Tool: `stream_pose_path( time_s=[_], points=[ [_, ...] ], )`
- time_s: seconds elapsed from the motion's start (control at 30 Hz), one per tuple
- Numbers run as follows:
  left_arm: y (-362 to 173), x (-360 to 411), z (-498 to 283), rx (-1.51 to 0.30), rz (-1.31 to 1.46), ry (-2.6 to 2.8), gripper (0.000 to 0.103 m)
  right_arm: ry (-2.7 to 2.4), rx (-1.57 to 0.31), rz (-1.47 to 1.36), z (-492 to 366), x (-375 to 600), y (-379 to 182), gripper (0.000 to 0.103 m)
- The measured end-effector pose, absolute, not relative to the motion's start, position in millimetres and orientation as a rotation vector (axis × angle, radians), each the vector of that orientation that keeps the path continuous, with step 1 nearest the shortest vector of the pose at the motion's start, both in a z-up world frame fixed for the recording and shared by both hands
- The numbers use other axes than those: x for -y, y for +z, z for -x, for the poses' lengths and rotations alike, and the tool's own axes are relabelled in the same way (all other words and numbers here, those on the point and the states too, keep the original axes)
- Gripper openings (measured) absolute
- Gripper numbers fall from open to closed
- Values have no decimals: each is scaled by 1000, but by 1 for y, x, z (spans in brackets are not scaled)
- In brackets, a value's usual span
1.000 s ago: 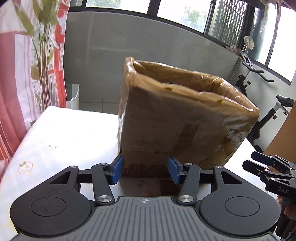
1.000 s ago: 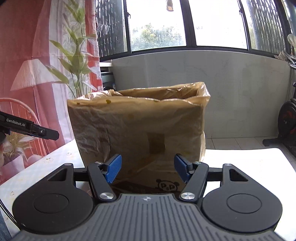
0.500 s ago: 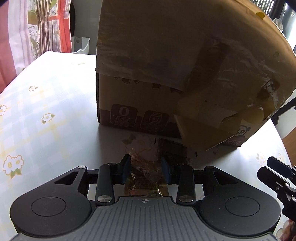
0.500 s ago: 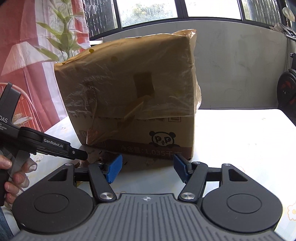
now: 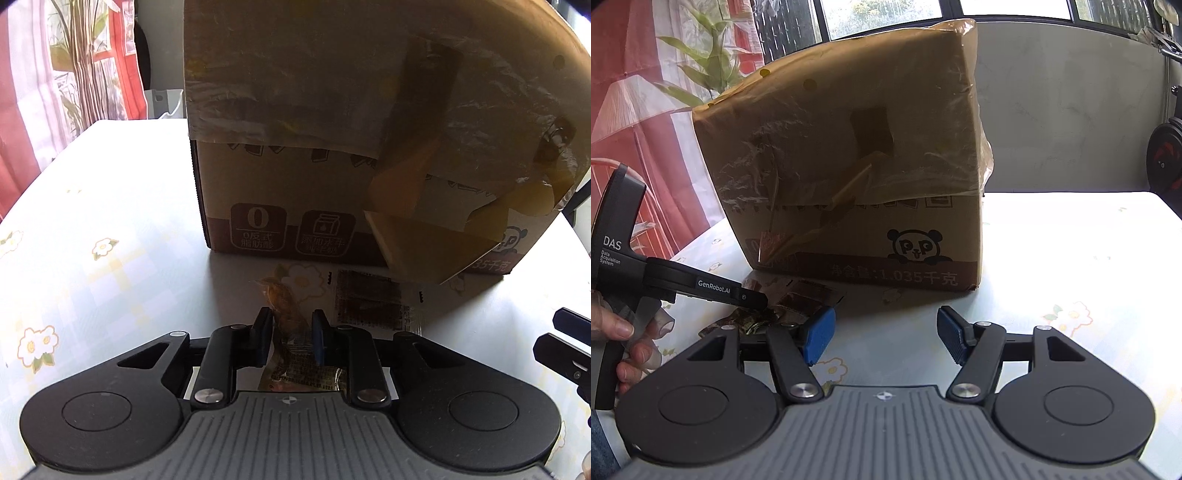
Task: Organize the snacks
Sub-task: 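Grasp the small brown packet with the left tool while the right tool grasps the gold packet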
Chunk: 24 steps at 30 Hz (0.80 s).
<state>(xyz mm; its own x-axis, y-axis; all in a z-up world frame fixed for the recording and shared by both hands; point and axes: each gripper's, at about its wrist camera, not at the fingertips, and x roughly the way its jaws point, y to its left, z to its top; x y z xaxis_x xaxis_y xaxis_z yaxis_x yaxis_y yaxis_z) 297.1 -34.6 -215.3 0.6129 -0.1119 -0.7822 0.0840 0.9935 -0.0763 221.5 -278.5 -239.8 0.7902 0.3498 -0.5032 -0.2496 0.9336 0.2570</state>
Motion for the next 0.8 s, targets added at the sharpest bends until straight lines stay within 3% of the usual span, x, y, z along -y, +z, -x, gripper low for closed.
stream_pose_path(
  time_s=[0.47, 0.8],
  points=[
    [-215, 8, -262, -939, 22, -254, 23, 352, -646, -180, -222, 266, -250, 64],
    [-220, 59, -256, -943, 92, -406, 23, 338, -676, -176, -220, 267, -252, 64]
  ],
)
